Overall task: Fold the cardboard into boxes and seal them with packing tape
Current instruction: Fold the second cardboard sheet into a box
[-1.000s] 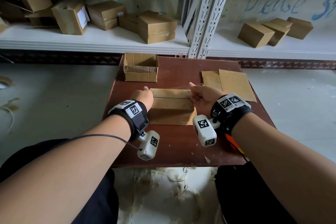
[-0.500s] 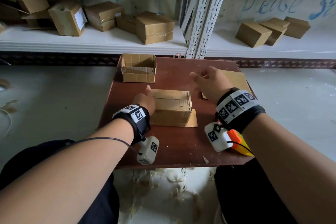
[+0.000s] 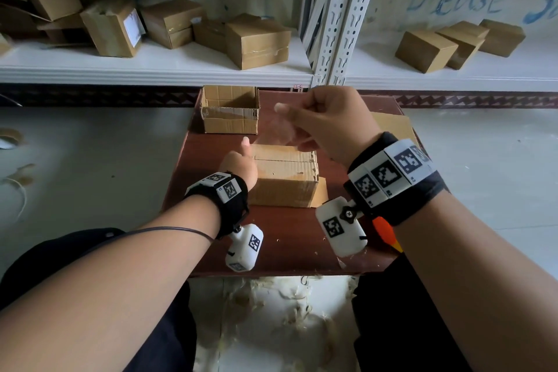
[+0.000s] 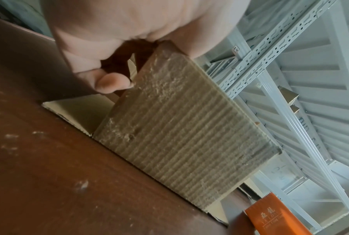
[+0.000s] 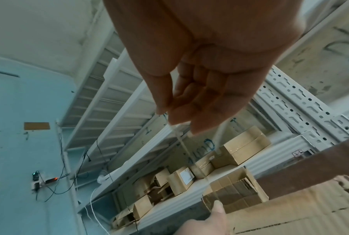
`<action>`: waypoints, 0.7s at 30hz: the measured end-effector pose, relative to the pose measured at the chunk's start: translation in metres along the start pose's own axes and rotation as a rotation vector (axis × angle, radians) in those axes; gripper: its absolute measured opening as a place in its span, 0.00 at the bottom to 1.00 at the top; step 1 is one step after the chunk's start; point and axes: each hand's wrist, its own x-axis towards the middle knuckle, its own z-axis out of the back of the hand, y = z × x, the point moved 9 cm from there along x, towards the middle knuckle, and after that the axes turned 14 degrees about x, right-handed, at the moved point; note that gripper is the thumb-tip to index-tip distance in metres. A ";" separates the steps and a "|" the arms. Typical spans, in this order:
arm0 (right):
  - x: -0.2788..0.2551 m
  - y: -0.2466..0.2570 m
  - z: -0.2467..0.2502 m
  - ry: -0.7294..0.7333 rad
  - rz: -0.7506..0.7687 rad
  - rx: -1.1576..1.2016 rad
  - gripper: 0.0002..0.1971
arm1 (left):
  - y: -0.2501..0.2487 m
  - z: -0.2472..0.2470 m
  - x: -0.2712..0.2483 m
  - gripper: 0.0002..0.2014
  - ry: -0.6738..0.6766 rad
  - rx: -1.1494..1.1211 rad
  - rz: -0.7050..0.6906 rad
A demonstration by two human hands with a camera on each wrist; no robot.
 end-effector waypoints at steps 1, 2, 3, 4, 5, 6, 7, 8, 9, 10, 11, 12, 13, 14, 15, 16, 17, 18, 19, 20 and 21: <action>0.000 0.002 -0.001 0.003 0.015 -0.004 0.15 | -0.001 0.000 0.000 0.37 -0.001 0.007 -0.004; 0.000 0.004 -0.001 0.000 0.033 -0.021 0.15 | -0.001 0.001 -0.001 0.37 0.000 0.016 -0.004; 0.002 0.005 0.001 -0.012 0.052 -0.049 0.16 | -0.001 0.001 -0.002 0.37 0.003 0.025 -0.002; 0.004 0.007 0.006 -0.029 0.071 -0.091 0.16 | -0.001 0.001 -0.002 0.37 0.007 0.029 0.001; 0.006 0.007 0.011 -0.051 0.088 -0.142 0.16 | -0.002 0.000 -0.003 0.37 0.009 0.031 0.002; 0.008 0.006 0.017 -0.073 0.101 -0.197 0.16 | -0.002 0.001 -0.003 0.37 0.008 0.033 0.005; 0.010 0.005 0.023 -0.091 0.108 -0.250 0.16 | -0.002 0.001 -0.004 0.37 0.005 0.037 0.011; 0.012 0.002 0.028 -0.105 0.109 -0.296 0.17 | -0.002 0.001 -0.004 0.37 0.004 0.042 0.021; 0.014 0.000 0.033 -0.115 0.104 -0.332 0.17 | -0.001 0.001 -0.004 0.37 0.003 0.047 0.032; 0.015 -0.003 0.039 -0.125 0.095 -0.365 0.17 | -0.001 0.000 -0.004 0.38 0.004 0.054 0.039; 0.017 -0.006 0.043 -0.135 0.083 -0.399 0.18 | 0.000 0.000 -0.004 0.38 0.004 0.060 0.043; 0.019 -0.009 0.047 -0.144 0.067 -0.430 0.19 | 0.000 0.000 -0.004 0.38 0.005 0.064 0.043; 0.021 -0.012 0.052 -0.151 0.053 -0.457 0.20 | 0.000 0.000 -0.004 0.39 0.004 0.069 0.041; 0.022 -0.015 0.055 -0.156 0.036 -0.484 0.20 | 0.000 0.000 -0.004 0.39 0.002 0.074 0.038; 0.024 -0.019 0.058 -0.162 0.018 -0.512 0.21 | -0.001 0.001 -0.004 0.38 -0.004 0.078 0.035; 0.027 -0.023 0.061 -0.165 -0.002 -0.534 0.23 | -0.001 0.001 -0.004 0.38 -0.010 0.081 0.033; 0.029 -0.028 0.064 -0.166 -0.026 -0.552 0.23 | -0.001 0.002 -0.004 0.37 -0.013 0.081 0.029; 0.031 -0.033 0.067 -0.166 -0.055 -0.570 0.23 | -0.002 0.003 -0.005 0.37 -0.014 0.076 0.024; 0.033 -0.039 0.069 -0.161 -0.084 -0.588 0.23 | -0.002 0.003 -0.005 0.36 -0.013 0.069 0.020; 0.034 -0.044 0.072 -0.153 -0.112 -0.606 0.23 | -0.002 0.003 -0.005 0.36 -0.014 0.064 0.018; 0.036 -0.050 0.074 -0.143 -0.140 -0.624 0.24 | -0.002 0.004 -0.005 0.36 -0.013 0.061 0.018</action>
